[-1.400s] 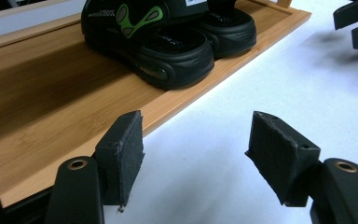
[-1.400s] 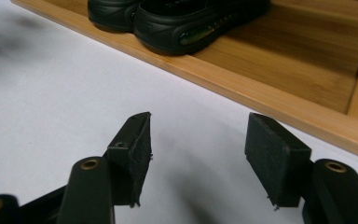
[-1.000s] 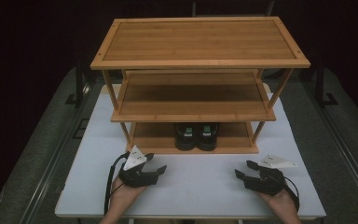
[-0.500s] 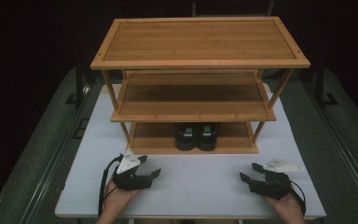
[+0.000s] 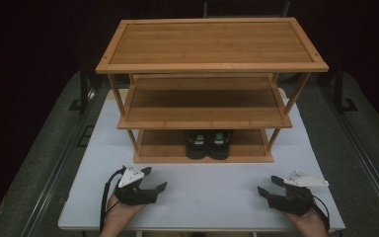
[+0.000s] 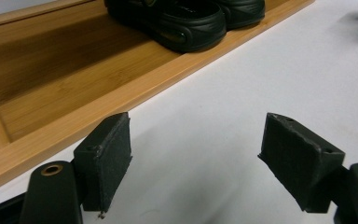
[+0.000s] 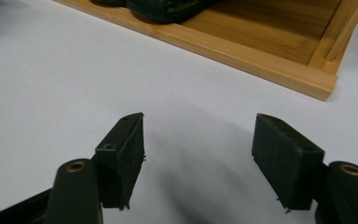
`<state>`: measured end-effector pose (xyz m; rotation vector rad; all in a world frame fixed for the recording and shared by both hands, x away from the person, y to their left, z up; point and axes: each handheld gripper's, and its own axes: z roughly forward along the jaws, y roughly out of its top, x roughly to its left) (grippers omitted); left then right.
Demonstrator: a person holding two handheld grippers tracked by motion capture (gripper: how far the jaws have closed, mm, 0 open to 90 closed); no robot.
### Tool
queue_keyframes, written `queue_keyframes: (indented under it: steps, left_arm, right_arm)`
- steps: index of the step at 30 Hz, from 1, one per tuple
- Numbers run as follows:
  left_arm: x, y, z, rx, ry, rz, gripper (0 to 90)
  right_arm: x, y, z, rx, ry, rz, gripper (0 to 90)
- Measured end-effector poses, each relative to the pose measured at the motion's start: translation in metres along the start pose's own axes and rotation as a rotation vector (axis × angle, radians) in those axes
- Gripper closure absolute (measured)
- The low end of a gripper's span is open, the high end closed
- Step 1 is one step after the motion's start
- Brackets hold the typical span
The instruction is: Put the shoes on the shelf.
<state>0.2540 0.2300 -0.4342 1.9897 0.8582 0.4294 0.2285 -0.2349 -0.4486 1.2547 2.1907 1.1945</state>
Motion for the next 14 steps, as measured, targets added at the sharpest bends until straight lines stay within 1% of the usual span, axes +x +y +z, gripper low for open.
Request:
queue_keyframes:
  steps: [4, 5, 8, 10, 12, 14]
  left_arm:
    - [0.000, -0.004, -0.003, 0.000, -0.002, -0.002, 21.6]
    - [0.000, -0.005, -0.004, -0.001, -0.005, -0.009, 21.3]
    - [-0.001, -0.009, -0.006, -0.004, -0.010, -0.019, 19.8]
    - [-0.002, -0.013, -0.007, -0.001, -0.025, -0.025, 18.7]
    - [-0.004, -0.015, -0.007, 0.005, -0.027, -0.018, 18.3]
    - [-0.006, -0.015, -0.007, 0.000, -0.039, -0.019, 17.6]
  right_arm:
    - [-0.001, -0.004, -0.004, -0.005, 0.003, 0.008, 29.1]
    - [-0.001, -0.005, -0.005, -0.009, 0.004, 0.011, 28.6]
    - [-0.001, -0.008, -0.009, -0.029, -0.011, 0.014, 27.0]
    - [0.000, -0.013, -0.013, -0.053, -0.027, 0.025, 26.7]
    - [0.000, -0.017, -0.017, -0.064, -0.034, 0.031, 26.6]
    - [0.002, -0.017, -0.020, -0.078, -0.045, 0.028, 26.2]
